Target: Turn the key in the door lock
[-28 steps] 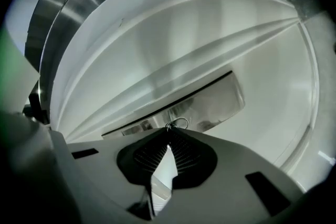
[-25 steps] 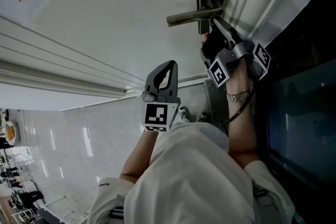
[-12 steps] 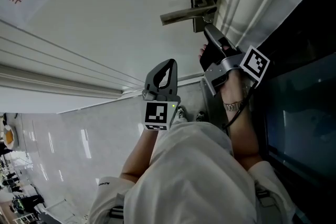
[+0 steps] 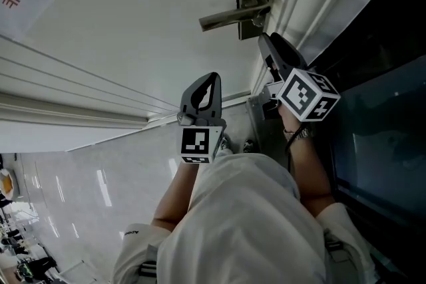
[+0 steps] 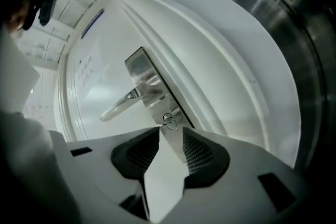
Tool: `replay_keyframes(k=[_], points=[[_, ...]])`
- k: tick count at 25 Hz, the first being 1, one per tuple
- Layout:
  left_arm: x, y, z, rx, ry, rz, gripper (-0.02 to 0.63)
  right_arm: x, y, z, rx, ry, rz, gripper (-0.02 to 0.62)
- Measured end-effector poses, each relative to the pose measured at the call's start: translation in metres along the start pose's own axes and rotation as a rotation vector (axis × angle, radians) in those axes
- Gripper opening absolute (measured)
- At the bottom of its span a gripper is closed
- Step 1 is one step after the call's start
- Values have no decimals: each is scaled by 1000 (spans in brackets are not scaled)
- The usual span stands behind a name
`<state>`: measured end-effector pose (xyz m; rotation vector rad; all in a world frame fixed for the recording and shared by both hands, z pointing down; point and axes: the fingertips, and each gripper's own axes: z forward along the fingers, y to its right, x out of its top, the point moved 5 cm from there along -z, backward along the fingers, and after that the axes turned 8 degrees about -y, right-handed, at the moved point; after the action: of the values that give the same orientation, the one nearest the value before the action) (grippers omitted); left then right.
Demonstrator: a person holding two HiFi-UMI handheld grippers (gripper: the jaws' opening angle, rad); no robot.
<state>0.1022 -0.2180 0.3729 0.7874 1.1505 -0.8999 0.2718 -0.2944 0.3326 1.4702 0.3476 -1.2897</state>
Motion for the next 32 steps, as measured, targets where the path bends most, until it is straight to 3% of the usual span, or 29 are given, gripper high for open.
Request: replay_keyframes(k=[4, 12, 17, 23, 29, 32], points=[[-1, -2, 0, -8, 7, -11, 9, -2, -9, 3, -130, -12, -315, 114], [-4, -13, 1, 0, 19, -45, 8, 7, -34, 15, -275, -13, -745, 114], [-6, -20, 3, -1, 23, -59, 9, 2, -40, 27, -356, -71, -988, 114], [-7, -25, 6, -9, 29, -71, 8, 3, -40, 35, -477, -95, -1162, 114], [-7, -27, 11, -24, 31, -70, 9, 3, -35, 46, -506, -132, -1186, 111], [-6, -30, 13, -28, 33, -72, 8, 4, -34, 48, -519, -134, -1187, 80]])
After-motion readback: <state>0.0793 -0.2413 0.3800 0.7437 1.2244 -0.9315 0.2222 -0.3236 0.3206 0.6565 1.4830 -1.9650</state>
